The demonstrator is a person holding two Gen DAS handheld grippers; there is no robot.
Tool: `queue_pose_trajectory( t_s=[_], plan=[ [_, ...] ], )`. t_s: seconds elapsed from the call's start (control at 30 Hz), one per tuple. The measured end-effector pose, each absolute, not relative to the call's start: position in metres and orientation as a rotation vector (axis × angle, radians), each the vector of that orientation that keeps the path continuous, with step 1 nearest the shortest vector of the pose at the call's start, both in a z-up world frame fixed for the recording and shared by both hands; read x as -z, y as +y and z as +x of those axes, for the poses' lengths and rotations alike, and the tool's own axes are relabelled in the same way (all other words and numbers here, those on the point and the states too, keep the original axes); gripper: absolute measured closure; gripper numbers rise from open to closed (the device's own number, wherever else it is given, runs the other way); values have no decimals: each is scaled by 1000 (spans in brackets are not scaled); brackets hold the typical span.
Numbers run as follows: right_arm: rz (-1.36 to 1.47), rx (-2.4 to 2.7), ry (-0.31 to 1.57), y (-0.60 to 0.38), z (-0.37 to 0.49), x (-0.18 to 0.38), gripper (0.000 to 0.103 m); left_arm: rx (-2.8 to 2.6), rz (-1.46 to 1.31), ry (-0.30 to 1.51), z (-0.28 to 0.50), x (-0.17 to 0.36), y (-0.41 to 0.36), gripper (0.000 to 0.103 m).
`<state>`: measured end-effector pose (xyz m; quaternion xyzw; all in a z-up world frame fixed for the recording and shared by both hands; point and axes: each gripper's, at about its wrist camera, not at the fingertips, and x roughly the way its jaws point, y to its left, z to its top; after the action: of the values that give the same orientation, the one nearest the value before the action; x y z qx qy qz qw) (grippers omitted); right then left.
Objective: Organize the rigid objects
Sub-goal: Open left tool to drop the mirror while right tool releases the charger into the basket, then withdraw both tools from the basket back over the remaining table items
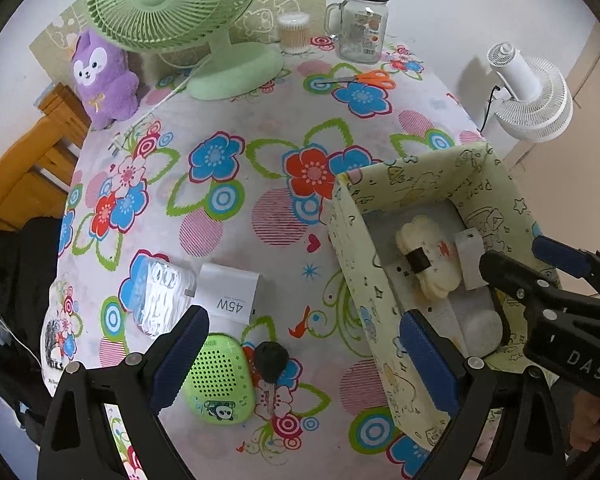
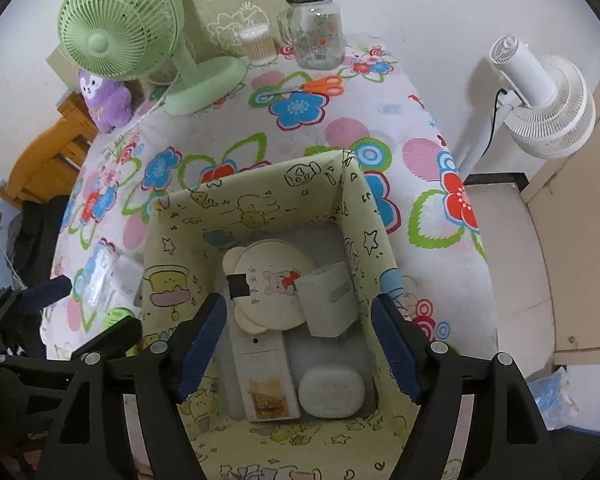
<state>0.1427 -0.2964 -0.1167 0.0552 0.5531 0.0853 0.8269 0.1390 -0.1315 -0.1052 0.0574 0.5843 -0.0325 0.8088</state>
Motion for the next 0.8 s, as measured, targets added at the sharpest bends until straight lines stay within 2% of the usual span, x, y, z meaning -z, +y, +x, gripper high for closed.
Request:
queue_pose_trajectory(
  t_s=[0.23, 0.8],
  plan=[
    [129, -193, 1112, -300, 135, 96, 14, 70, 132, 1213, 128, 91, -137, 5],
    [46, -109, 1101, -262, 108, 73, 13, 129, 148, 1156, 111, 74, -106, 5]
  ],
)
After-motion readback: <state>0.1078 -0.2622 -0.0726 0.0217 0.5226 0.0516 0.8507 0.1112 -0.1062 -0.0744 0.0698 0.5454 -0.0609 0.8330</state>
